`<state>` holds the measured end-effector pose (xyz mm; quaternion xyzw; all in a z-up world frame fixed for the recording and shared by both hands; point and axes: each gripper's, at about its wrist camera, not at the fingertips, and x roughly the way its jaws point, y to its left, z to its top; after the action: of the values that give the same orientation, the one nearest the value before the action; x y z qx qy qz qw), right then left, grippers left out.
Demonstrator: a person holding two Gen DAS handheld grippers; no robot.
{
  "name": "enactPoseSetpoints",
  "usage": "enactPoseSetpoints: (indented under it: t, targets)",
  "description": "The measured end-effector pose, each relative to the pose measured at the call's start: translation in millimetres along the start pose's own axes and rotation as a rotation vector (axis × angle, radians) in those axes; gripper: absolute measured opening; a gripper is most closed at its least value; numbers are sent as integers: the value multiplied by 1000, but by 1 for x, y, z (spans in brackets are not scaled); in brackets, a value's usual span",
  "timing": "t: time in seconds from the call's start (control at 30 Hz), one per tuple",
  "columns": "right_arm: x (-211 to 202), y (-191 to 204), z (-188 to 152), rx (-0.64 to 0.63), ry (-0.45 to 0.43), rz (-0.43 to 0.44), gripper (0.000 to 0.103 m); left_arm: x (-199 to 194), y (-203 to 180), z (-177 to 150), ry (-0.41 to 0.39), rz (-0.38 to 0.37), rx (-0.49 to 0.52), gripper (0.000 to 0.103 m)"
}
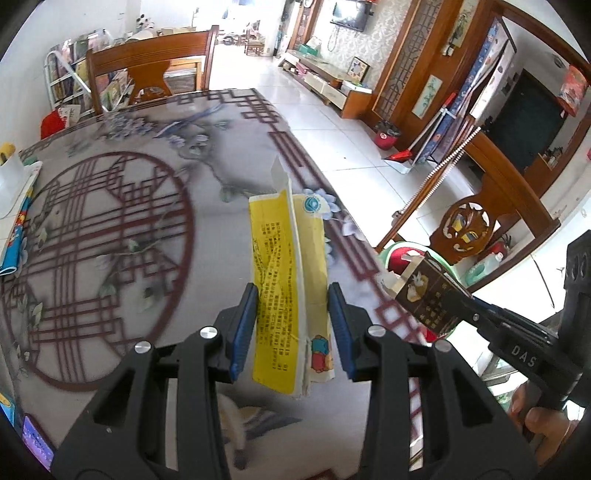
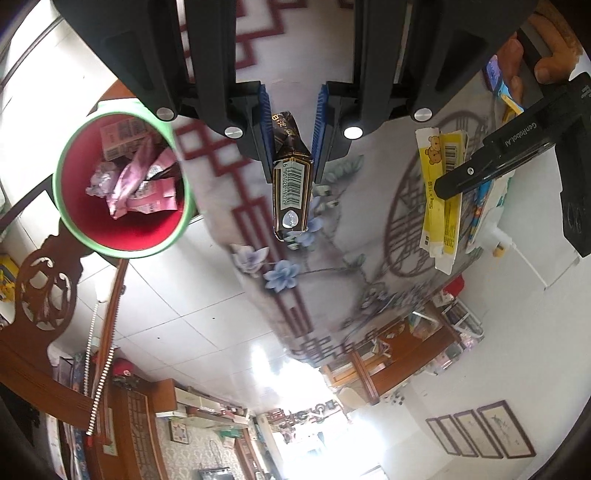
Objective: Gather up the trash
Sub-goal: 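Carry the yellow packet and brown box over the red bin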
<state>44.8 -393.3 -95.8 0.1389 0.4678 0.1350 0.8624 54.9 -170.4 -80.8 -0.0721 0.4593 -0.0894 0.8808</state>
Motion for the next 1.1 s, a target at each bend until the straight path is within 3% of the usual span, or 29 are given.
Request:
enactPoseSetpoints:
  t: [1.1]
  targets:
    - [-26,-124,42,82,-8,-51,18,64,-112,24,47,-44,55,37]
